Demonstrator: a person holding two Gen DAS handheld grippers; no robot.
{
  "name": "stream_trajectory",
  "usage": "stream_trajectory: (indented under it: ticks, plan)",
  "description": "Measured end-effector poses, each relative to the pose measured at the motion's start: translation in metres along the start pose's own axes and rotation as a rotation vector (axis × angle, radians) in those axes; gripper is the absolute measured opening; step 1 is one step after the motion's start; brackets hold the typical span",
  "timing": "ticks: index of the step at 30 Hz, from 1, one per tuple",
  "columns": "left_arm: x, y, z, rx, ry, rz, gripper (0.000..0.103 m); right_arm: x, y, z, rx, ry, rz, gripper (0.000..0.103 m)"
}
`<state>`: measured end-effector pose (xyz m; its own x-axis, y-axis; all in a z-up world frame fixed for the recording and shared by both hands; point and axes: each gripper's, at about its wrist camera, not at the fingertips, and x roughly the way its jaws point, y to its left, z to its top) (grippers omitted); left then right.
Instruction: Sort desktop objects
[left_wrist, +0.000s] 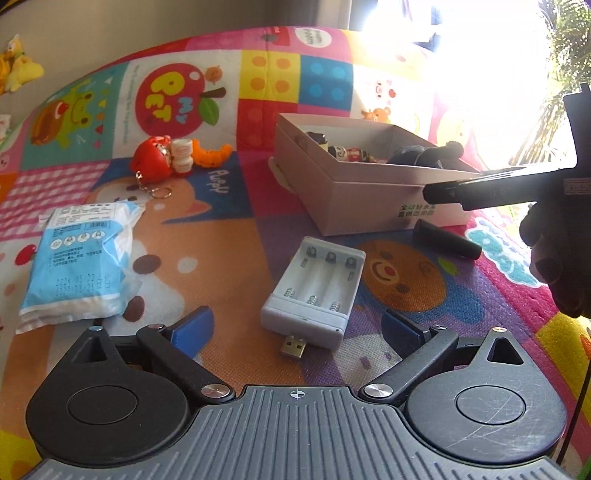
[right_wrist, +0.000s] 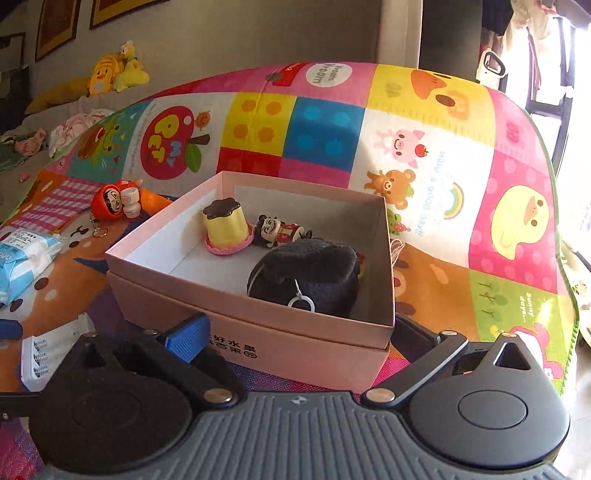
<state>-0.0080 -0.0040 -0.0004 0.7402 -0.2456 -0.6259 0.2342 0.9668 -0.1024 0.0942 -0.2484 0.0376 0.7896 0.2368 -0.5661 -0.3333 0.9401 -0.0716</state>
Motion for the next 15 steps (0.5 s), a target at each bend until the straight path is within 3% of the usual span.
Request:
stream_trajectory:
  ticks: [3, 10, 15]
  plan:
    - [0.0, 0.0, 0.0, -0.004, 0.0, -0.004, 0.101, -0.002, 0.007, 0.002, -0.012, 0.0, 0.065, 0.103]
    - [0.0, 0.0, 0.001, -0.003, 0.0, -0.004, 0.101, -0.015, 0.026, -0.025, -0.133, 0.049, 0.059, 0.103]
    - [0.0, 0.0, 0.001, -0.003, 0.0, -0.004, 0.101, -0.022, 0.019, -0.048, -0.175, 0.097, -0.049, 0.103]
